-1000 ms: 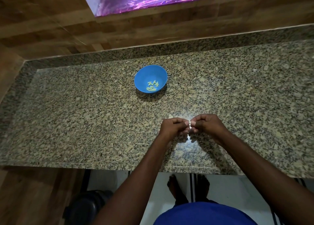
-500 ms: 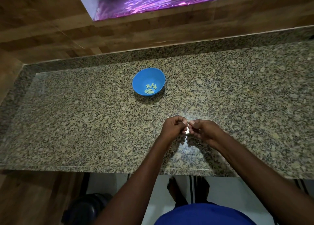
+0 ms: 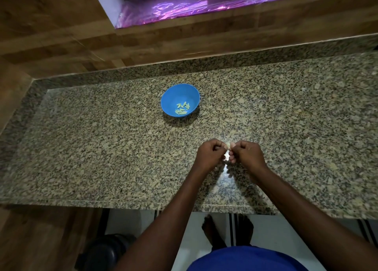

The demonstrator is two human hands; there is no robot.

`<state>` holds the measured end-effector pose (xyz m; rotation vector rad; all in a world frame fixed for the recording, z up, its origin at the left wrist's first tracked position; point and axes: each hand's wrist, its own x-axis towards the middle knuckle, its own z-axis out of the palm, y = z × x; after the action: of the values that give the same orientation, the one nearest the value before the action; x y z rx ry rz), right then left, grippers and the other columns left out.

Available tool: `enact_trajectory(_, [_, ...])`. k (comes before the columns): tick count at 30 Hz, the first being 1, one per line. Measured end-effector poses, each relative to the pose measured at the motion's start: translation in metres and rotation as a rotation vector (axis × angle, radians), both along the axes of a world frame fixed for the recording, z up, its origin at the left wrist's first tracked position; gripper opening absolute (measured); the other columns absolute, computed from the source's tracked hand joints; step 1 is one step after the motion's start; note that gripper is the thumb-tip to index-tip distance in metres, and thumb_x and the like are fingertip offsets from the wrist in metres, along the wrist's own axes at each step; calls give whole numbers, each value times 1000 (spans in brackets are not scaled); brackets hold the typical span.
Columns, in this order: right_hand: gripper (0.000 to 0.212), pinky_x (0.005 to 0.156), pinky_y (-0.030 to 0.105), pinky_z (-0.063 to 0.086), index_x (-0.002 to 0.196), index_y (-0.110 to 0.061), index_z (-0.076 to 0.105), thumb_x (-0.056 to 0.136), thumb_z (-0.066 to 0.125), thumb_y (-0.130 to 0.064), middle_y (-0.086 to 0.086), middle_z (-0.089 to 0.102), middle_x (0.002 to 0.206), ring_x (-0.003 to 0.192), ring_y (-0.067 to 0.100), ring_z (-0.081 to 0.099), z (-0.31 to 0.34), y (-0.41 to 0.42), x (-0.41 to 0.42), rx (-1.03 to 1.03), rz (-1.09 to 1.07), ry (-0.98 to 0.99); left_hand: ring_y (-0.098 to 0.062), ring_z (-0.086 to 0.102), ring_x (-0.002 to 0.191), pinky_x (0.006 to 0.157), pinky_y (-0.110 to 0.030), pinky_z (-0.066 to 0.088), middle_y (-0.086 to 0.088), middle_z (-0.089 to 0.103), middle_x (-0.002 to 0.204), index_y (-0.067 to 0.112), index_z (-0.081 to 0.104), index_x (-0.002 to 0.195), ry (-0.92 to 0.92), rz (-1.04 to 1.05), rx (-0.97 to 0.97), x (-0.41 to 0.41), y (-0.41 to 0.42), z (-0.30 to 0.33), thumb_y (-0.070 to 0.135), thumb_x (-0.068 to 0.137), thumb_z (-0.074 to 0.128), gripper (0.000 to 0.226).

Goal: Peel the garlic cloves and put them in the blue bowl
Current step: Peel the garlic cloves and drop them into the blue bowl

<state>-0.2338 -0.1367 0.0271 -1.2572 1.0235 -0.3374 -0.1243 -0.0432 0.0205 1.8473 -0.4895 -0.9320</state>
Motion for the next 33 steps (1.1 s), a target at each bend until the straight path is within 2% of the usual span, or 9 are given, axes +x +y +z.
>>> enact_trajectory(3, [26,57,34,54,78,1,65,100,60,-12,12,65,63,50,18,59,-6,0,-2,-4,29,16,-13,67,62,56,-27,53,-6,69,70,2,72,90,-16,6,-2,4,3,4,9,87,73,7])
enact_trajectory(6, [27,51,28,49,80,6,64,100,60,-12,12,65,63,48,16,58,-7,-1,-4,-91,96,47,-14,66,67,60,-30,57,-9,69,79,8,72,95,-27,17,-21,8,3,9,7,80,81,18])
enact_trajectory(10, [29,49,23,50,80,6,65,100,61,-15,11,67,62,51,15,62,-4,-7,-8,-176,186,98,-15,71,73,69,-33,62,-8,76,85,11,77,98,-52,-90,-78,13,2,14,0,82,76,19])
enact_trajectory(16, [29,55,31,51,86,13,61,100,61,-13,12,66,64,50,19,59,3,-19,-8,-103,239,65,-22,72,72,76,-43,63,-14,75,78,8,78,98,-64,-86,-95,11,-1,14,3,92,68,13])
enact_trajectory(21, [25,57,32,52,87,7,62,99,62,-15,12,67,66,55,21,60,8,-20,-10,-109,345,58,-11,70,72,65,-22,56,-2,75,78,10,78,94,-151,-137,-79,11,-3,18,7,86,76,8])
enact_trajectory(25, [20,57,30,53,83,0,62,99,61,-12,18,69,70,57,19,64,11,-25,-11,-155,409,116,-15,73,78,75,-33,61,-4,76,82,13,78,96,-172,-227,-97,13,-2,20,12,82,81,14])
enact_trajectory(28, [21,50,19,48,81,-2,61,99,62,-12,19,70,71,51,10,63,13,-27,-11,-201,442,155,-11,71,76,74,-26,59,-7,76,81,11,78,96,-178,-246,-116,12,-3,21,12,81,83,16])
enact_trajectory(30, [21,50,20,47,83,0,61,98,63,-15,18,70,70,51,10,62,13,-27,-11,-225,459,159,-10,70,74,74,-25,59,-6,76,78,10,78,93,-154,-234,-105,13,-3,21,10,80,83,14])
enact_trajectory(33, [21,50,23,47,84,-1,62,97,66,-17,14,71,68,50,9,62,12,-25,-14,-333,478,172,-10,68,70,73,-33,60,-6,74,73,12,78,88,-120,-235,-56,16,-3,19,11,80,83,9])
